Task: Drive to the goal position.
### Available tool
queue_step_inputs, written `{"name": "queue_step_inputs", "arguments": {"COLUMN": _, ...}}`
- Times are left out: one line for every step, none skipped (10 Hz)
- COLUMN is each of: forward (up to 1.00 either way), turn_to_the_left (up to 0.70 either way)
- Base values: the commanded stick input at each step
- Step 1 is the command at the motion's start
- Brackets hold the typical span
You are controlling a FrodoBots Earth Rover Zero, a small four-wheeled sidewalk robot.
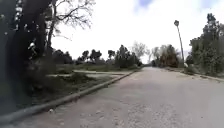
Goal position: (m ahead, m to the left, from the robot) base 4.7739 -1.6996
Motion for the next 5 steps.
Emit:
{"name": "queue_step_inputs", "arguments": {"forward": 0.7, "turn_to_the_left": -0.1}}
{"name": "queue_step_inputs", "arguments": {"forward": 0.7, "turn_to_the_left": 0.0}}
{"name": "queue_step_inputs", "arguments": {"forward": 0.7, "turn_to_the_left": 0.0}}
{"name": "queue_step_inputs", "arguments": {"forward": 0.7, "turn_to_the_left": 0.0}}
{"name": "queue_step_inputs", "arguments": {"forward": 0.7, "turn_to_the_left": 0.0}}
